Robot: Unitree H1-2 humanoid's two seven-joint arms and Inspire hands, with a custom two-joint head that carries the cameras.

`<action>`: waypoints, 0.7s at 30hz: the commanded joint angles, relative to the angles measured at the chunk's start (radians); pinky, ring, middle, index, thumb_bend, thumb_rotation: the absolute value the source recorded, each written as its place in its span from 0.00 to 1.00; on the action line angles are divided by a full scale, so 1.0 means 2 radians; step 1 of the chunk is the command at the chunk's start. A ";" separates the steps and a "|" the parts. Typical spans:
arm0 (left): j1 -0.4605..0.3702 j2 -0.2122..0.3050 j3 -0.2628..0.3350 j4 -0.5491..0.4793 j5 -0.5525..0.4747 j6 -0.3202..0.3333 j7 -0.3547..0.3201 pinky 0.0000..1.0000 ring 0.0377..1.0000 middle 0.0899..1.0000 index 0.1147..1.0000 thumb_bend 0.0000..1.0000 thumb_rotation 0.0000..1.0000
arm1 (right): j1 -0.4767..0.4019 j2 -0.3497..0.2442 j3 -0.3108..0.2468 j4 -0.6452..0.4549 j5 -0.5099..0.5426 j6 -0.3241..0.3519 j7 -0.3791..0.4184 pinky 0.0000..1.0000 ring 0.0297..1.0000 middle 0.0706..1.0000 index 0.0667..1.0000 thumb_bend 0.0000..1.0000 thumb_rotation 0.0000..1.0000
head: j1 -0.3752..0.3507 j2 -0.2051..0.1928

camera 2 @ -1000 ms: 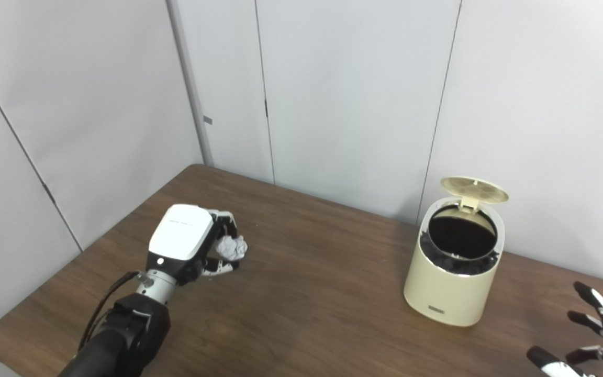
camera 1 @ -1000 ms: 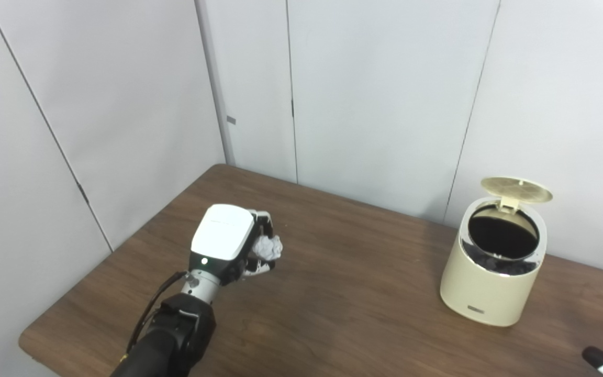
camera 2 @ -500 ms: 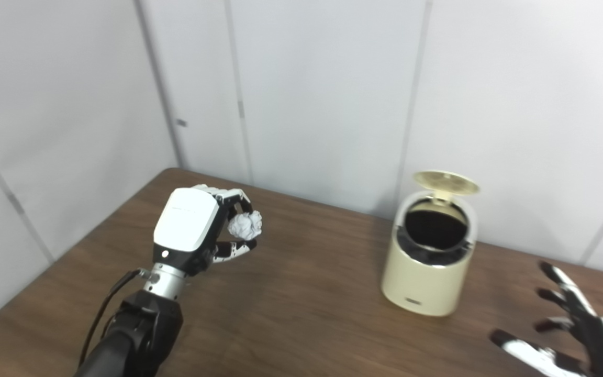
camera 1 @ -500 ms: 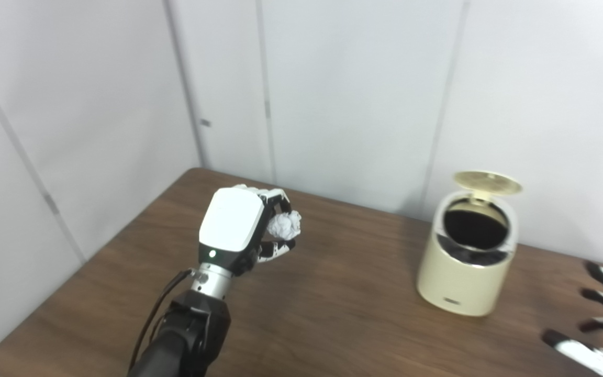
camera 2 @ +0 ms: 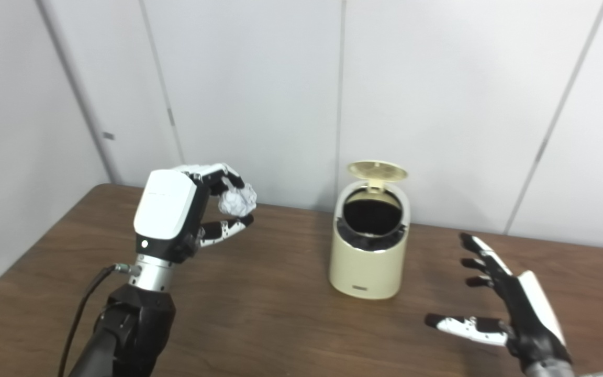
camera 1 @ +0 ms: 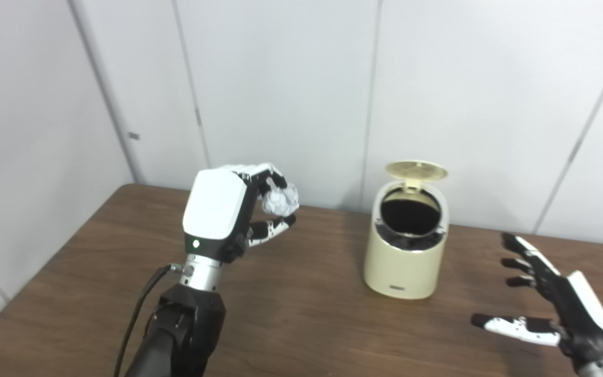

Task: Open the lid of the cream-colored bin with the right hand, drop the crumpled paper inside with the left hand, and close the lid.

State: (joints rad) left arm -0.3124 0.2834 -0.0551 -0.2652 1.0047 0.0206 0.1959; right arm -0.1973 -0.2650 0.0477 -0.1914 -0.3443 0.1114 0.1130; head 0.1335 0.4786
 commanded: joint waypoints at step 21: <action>-0.104 -0.073 -0.069 0.085 -0.014 -0.031 0.041 0.45 0.41 0.39 0.46 0.52 0.00 | -0.020 0.023 0.008 -0.005 -0.031 -0.019 -0.022 0.67 0.82 0.90 0.89 0.77 0.25 | -0.075 -0.021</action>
State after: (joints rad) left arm -0.4633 0.1393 -0.1913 -0.0919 0.9797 -0.0248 0.2463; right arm -0.2039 -0.2212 0.0737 -0.1719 -0.4046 0.1005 0.1001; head -0.0153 0.4357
